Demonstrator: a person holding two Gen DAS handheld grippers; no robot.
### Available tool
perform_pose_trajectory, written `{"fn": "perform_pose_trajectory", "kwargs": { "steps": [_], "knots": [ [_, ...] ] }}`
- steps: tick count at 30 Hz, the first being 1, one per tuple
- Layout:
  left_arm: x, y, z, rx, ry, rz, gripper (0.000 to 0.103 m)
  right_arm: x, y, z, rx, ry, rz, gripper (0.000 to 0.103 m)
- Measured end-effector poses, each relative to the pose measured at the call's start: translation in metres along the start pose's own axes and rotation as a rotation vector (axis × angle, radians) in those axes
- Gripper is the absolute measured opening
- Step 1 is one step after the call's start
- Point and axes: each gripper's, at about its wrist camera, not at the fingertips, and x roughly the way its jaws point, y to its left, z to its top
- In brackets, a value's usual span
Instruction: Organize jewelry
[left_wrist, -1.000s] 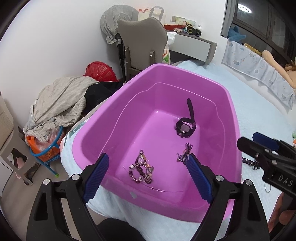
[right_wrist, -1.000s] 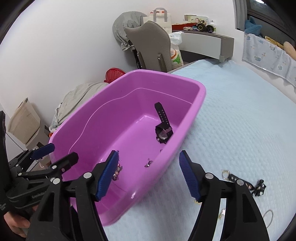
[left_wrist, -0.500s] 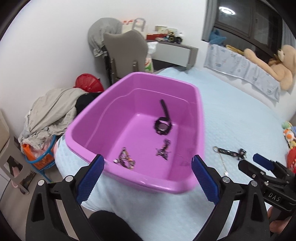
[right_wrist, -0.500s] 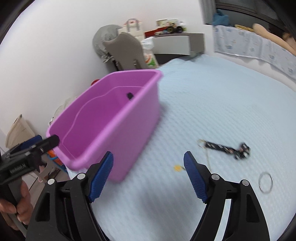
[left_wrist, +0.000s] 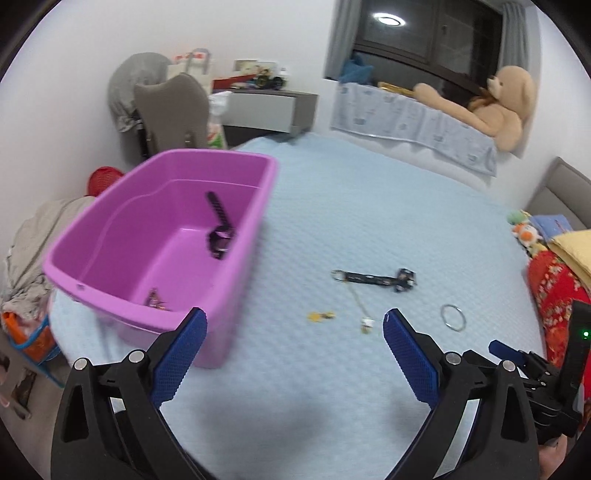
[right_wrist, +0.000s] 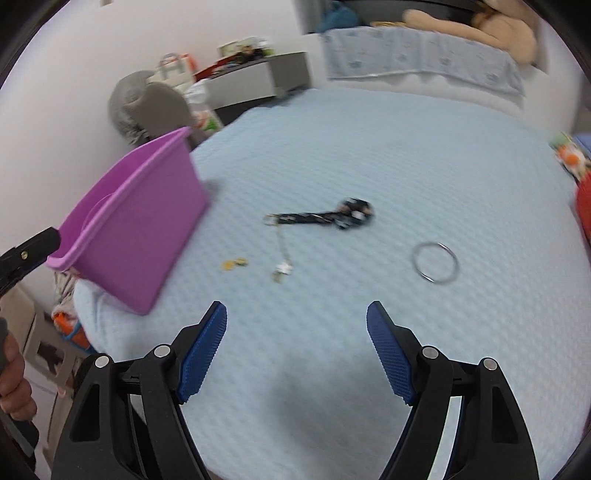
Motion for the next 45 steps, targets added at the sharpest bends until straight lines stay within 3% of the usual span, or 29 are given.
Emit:
{"fn": "perform_pose_trajectory", "kwargs": {
  "steps": [5,11,29,45],
  "knots": [
    [0.025,-0.029,-0.014,0.016,0.035,-0.041,0.095,-0.005,-0.030,-0.010,0.052,-0.018,-0.040,0.075],
    [0.055,-0.040,-0.026,0.012,0.062,-0.021,0.095,0.002,-0.057,-0.017,0.087,-0.014,-0.074,0.075],
    [0.162,-0.026,-0.048,-0.008,0.207,0.094,0.095,0.063,-0.110,-0.023,0.161,0.054,-0.125,0.075],
    [0.194,-0.014,-0.053,-0.017,0.238,0.113,0.095,0.091,-0.125,-0.023,0.172,0.089,-0.141,0.075]
  ]
}}
